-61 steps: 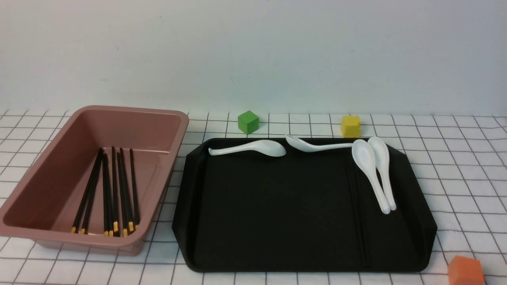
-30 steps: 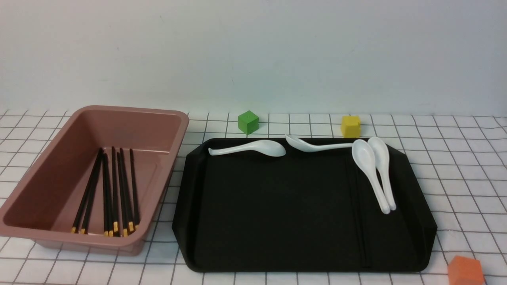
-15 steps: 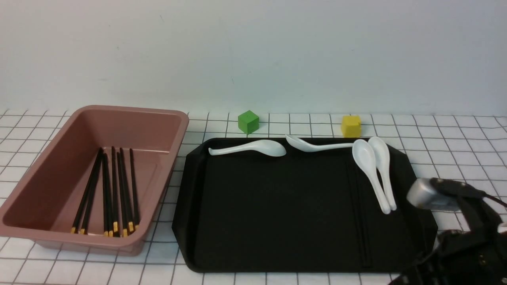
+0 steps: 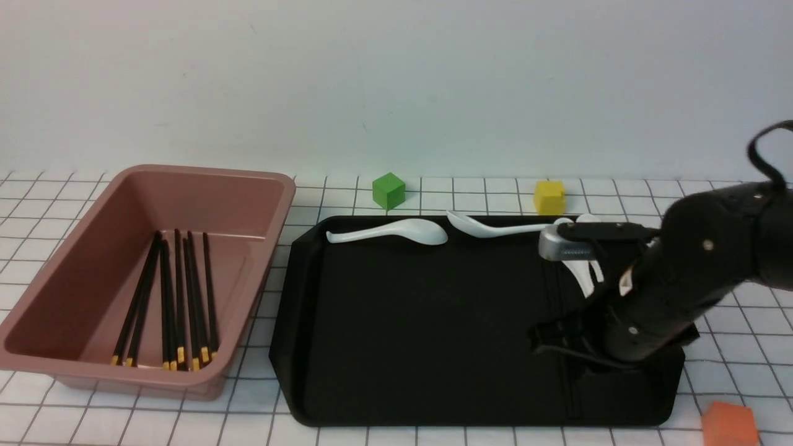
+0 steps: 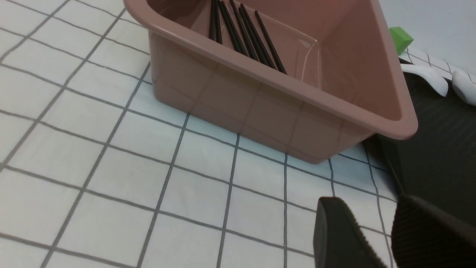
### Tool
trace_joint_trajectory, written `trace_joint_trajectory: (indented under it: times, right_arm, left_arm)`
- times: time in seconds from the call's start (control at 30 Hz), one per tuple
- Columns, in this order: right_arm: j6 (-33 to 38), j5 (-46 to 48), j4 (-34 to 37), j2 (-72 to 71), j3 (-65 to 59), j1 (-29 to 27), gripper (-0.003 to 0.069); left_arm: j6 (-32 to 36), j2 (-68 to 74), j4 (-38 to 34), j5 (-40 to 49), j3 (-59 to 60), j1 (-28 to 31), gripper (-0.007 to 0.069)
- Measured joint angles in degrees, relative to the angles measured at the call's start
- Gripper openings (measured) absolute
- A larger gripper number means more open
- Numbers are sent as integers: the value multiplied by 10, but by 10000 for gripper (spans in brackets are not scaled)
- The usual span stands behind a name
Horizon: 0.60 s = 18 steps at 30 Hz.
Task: On white black tablecloth take chopsticks from black tray and put them in box.
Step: 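Move the gripper over the chopsticks on the black tray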
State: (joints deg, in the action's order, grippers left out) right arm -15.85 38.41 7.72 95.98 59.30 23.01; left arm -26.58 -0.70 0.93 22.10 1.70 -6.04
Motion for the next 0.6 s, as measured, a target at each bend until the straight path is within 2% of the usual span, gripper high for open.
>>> trace_joint_trajectory:
  times: [0.1, 0.4, 0.6]
  right_arm:
    - [-64, 0, -37, 53, 38, 1, 94]
    - [-81, -2, -72, 115, 56, 1, 304]
    - [-82, -4, -73, 131, 61, 1, 335]
  left_arm:
    - [0, 0, 0, 0, 0, 0, 238]
    - [0, 0, 0, 0, 0, 0, 238]
    - [0, 0, 0, 0, 0, 0, 238]
